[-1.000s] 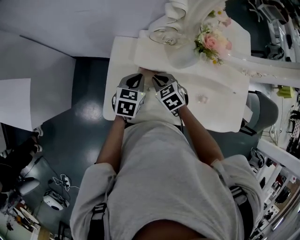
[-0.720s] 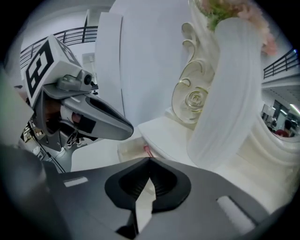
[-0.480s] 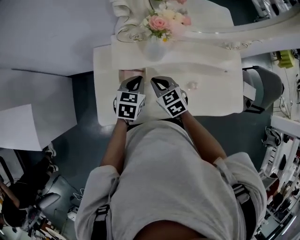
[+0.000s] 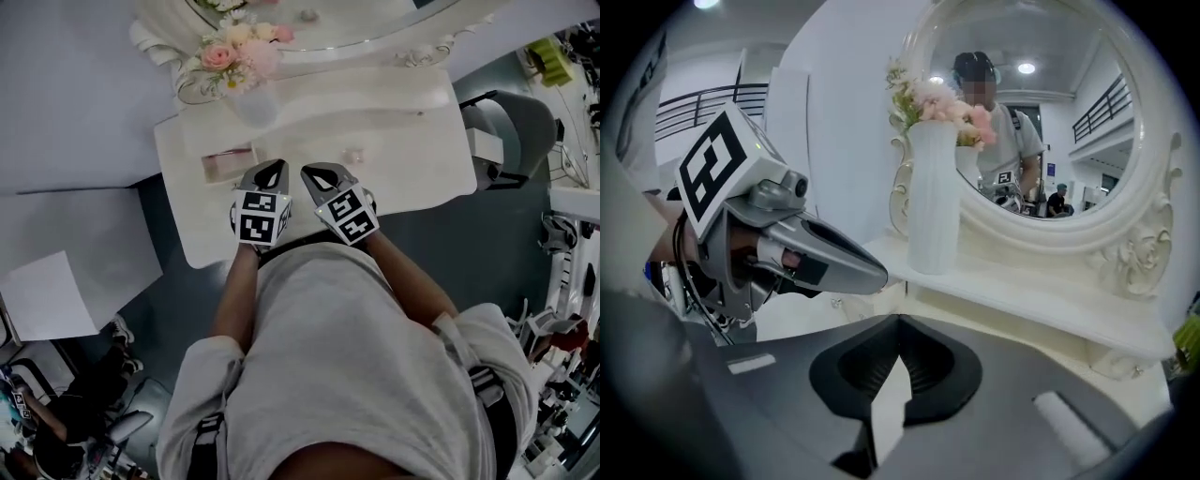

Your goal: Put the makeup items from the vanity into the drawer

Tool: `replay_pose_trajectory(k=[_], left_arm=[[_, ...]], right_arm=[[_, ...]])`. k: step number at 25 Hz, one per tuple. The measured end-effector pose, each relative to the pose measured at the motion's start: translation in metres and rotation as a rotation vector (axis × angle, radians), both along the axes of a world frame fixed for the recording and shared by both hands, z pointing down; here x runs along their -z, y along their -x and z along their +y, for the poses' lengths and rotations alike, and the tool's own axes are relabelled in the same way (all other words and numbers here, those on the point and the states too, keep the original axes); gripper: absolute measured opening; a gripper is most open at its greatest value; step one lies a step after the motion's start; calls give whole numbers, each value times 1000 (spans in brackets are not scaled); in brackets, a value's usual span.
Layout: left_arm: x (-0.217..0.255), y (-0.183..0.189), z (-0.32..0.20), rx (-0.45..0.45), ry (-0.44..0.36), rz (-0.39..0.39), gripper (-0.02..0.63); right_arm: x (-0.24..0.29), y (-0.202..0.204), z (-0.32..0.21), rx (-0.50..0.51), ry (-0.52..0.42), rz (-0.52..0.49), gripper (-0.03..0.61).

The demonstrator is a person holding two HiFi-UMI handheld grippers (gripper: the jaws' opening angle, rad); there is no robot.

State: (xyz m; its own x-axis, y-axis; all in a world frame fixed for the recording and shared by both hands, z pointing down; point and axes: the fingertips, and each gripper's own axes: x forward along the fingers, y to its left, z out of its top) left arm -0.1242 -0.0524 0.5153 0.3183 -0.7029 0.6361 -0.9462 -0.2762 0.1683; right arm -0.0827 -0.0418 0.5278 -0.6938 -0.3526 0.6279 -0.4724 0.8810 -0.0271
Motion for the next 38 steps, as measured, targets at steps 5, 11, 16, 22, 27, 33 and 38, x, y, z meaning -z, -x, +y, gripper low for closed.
replay_pose_trajectory(k=[5, 11, 16, 22, 27, 33, 38], left_arm=[[-4, -43, -4, -86, 12, -5, 3], [-7, -97, -10, -190, 19, -22, 3], [-7, -137, -14, -290, 27, -45, 3], [-12, -178, -20, -374, 38, -68, 3], [-17, -204, -21, -434, 54, -87, 3], [-28, -219, -28, -456, 87, -108, 3], [-40, -227, -31, -465, 126, -132, 3]], right_arm=[[0, -42, 1, -67, 12, -6, -2], [2, -96, 1, -156, 23, -23, -2], [5, -134, -1, -242, 10, -27, -2], [4, -176, -4, -321, 14, -40, -2], [-1, -202, -4, -381, 36, -49, -2], [-8, -223, -10, -419, 63, -67, -2], [-18, -234, -19, -426, 93, -83, -2]])
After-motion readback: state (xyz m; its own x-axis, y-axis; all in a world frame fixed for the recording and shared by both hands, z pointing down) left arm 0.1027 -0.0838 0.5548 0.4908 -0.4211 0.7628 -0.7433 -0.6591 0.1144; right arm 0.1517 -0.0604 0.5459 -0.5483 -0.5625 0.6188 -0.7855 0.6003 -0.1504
